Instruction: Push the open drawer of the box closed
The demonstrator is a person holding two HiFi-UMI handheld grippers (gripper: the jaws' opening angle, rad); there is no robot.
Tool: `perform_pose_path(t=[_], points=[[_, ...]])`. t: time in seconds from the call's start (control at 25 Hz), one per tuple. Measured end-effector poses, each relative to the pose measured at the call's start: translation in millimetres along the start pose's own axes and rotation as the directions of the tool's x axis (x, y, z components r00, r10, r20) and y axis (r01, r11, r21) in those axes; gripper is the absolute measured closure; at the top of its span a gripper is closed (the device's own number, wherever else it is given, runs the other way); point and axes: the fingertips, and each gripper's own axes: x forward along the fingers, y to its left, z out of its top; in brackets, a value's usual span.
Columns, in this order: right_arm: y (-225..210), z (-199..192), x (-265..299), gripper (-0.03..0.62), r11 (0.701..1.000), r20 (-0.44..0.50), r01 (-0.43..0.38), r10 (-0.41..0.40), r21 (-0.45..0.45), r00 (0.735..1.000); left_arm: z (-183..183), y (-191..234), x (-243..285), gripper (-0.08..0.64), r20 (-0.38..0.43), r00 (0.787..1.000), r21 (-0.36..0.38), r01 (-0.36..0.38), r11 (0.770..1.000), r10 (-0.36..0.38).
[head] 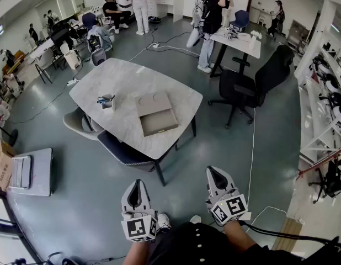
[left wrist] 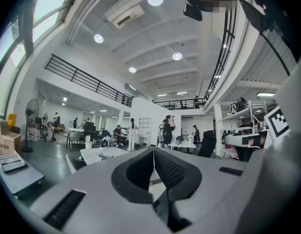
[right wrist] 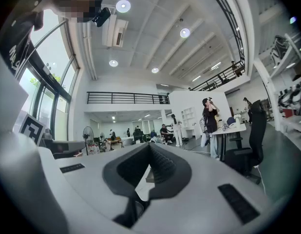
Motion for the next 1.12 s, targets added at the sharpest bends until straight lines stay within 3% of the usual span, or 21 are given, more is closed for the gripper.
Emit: perform_pose_path(t=[0.72, 1.12], points=[[7, 2, 8, 0.595, 1.000, 0.012, 0.009, -0.008, -0.028, 1.000, 0, 5, 7, 0.543, -0.002, 1.000, -0.008, 0.020, 1.000, -0.020], [39, -10, 36, 0.595, 0.998, -0.003, 0.043, -0.043, -0.041, 0.999, -1, 45, 16, 0.543, -0.003, 0.997, -0.011, 0.071, 0.997, -0.071]])
